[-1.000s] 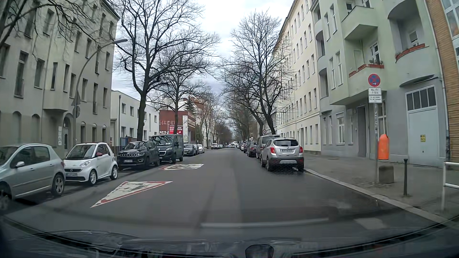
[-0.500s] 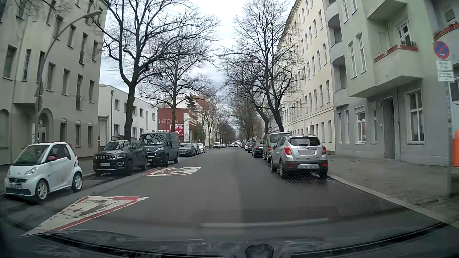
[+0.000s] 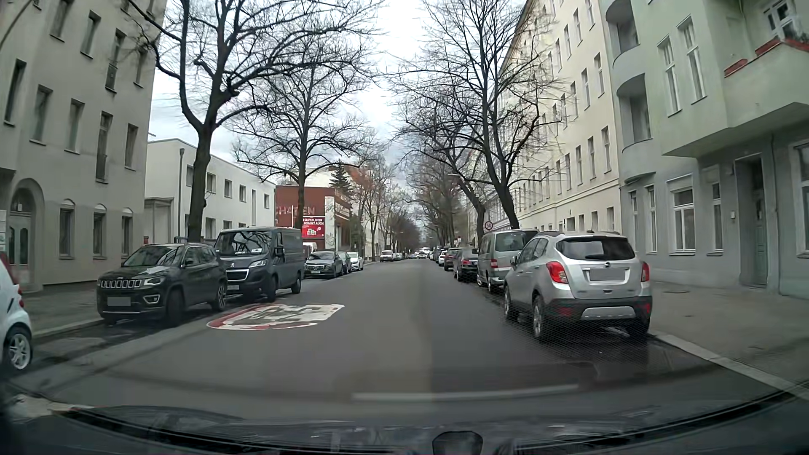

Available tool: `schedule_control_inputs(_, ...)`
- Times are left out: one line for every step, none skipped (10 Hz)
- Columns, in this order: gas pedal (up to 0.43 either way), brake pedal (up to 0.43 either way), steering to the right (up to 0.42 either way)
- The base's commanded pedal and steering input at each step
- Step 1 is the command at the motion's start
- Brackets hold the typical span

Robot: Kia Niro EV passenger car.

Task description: Follow the waypoints while adhering to traffic rules and regulations

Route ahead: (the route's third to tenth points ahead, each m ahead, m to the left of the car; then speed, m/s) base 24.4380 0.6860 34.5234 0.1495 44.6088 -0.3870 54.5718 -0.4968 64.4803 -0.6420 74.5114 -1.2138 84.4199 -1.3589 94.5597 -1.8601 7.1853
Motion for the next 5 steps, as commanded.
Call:
schedule_control_inputs(0.067, 0.012, -0.004)
schedule_control_inputs(0.067, 0.012, -0.004)
schedule_control_inputs(0.059, 0.012, -0.003)
schedule_control_inputs(0.047, 0.012, -0.003)
schedule_control_inputs(0.047, 0.012, -0.003)
